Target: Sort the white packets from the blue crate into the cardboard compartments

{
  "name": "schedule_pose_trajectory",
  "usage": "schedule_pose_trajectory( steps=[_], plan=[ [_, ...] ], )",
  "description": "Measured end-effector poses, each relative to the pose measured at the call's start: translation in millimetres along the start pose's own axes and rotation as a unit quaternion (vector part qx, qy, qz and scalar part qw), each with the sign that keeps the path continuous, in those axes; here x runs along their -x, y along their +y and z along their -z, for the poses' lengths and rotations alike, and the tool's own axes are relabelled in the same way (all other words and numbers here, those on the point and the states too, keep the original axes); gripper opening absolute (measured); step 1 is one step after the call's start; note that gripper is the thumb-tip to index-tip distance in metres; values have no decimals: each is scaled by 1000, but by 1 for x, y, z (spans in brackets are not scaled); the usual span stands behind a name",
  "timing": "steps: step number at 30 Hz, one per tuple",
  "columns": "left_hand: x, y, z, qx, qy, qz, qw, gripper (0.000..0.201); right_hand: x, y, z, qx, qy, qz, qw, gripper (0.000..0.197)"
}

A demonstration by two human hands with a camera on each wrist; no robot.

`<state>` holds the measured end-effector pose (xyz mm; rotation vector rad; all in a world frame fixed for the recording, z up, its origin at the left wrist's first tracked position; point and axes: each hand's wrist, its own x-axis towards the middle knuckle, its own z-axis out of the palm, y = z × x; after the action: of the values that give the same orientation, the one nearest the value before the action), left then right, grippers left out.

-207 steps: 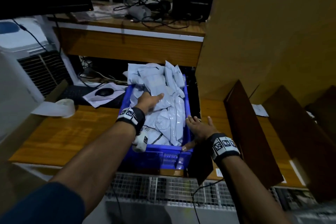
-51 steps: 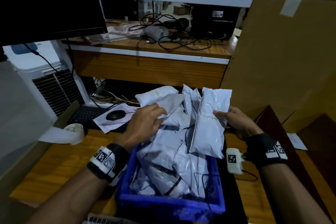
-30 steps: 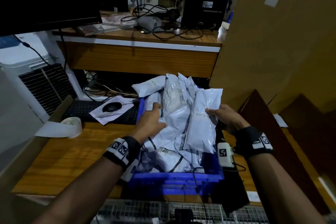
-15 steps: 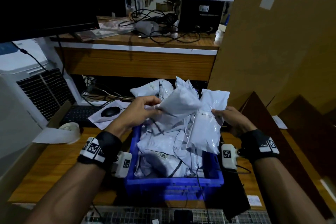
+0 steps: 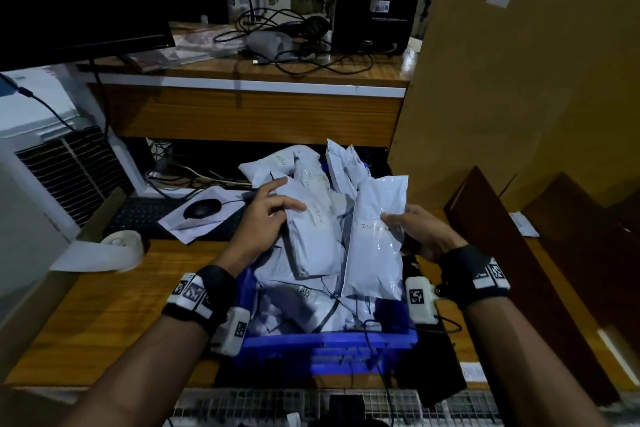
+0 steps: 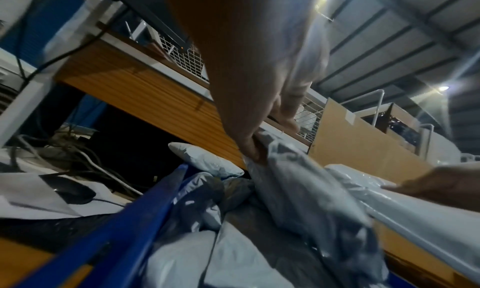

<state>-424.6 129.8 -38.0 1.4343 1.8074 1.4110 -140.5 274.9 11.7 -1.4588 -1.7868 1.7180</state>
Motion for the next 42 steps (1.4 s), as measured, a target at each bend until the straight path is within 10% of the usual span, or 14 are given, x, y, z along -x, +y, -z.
schedule_pose_trajectory(
  steps=[4, 8, 13, 24, 30, 42],
  plan=[
    [9, 2, 3, 80, 4, 48, 996, 32, -1, 0, 1, -12, -9, 2, 1000, 24],
    [13, -4, 2, -103, -45, 107, 988, 104, -2, -3, -4, -16, -22, 15, 1000, 26],
    [11, -18, -1, -18, 45, 174, 984, 137, -7, -4, -7, -35, -31, 35, 998, 24],
    [35, 13, 3, 261, 43, 208, 942, 124, 14, -5, -11, -79, -53, 100, 990, 25],
    [45, 42, 6, 276, 8, 136, 951, 55, 43, -8, -10, -114, -40, 112, 986, 28],
    [74, 81, -24, 317, -43, 114, 940, 51, 135, 24, 18, -105, 71, 119, 985, 24]
  ],
)
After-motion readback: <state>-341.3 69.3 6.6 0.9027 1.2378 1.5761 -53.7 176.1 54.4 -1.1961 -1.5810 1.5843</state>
